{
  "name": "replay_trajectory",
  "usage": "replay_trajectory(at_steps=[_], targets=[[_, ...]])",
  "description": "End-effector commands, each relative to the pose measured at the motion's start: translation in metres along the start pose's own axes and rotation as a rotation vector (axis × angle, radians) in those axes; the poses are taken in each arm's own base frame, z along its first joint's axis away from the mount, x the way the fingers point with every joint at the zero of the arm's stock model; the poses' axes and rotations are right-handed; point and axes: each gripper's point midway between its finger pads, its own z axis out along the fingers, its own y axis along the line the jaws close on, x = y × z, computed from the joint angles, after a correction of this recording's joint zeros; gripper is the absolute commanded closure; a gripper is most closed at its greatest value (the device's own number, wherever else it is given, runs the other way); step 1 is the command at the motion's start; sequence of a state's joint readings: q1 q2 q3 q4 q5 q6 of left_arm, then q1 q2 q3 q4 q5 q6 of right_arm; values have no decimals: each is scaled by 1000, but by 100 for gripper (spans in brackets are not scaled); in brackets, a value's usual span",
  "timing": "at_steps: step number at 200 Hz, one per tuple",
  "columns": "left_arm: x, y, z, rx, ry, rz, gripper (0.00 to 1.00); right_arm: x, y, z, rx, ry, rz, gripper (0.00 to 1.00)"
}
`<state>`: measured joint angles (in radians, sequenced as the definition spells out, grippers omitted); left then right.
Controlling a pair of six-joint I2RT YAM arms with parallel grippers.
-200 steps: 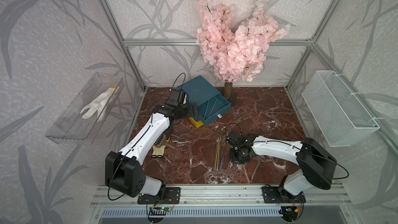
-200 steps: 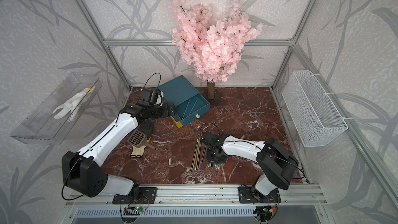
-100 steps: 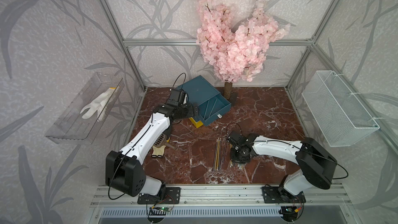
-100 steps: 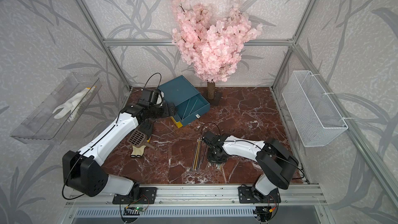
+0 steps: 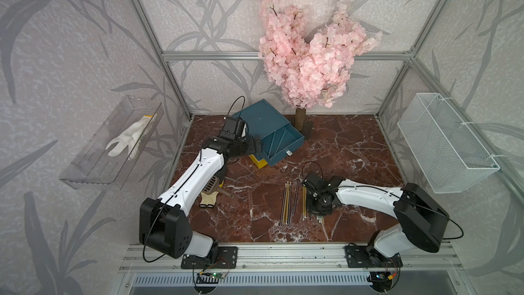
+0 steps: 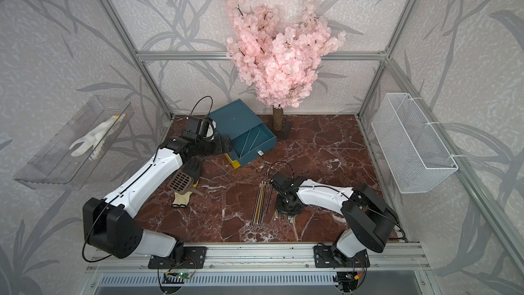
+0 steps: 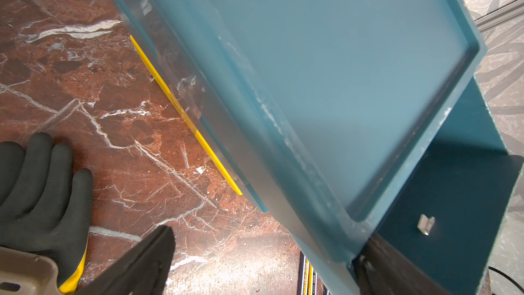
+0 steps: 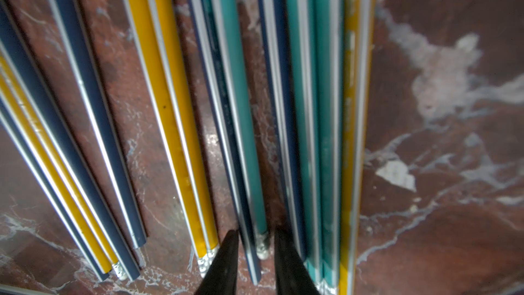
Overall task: Please place the pencils in the drawer according to their color
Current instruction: Pick up the pencil from the center of the board.
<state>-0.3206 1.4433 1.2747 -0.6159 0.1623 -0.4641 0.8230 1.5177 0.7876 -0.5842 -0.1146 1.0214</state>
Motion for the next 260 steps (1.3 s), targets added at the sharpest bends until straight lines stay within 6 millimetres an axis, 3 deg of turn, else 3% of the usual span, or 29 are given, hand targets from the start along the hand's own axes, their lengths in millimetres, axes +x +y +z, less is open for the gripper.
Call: replay_trajectory(at_steps=[1, 56, 120, 260], targets=[[-3, -2, 0, -4, 1, 18, 0, -3, -5, -13, -6, -28, 22, 73], [-4, -4, 3, 4, 2, 14, 0, -10, -7, -24, -5, -38, 19, 74], [-3, -3, 5, 0, 4, 16, 0, -10, -3, -17, 18, -5, -19, 82], [-1, -1, 10, -5, 9, 18, 0, -7, -10, 5, 104, 60, -45, 81]])
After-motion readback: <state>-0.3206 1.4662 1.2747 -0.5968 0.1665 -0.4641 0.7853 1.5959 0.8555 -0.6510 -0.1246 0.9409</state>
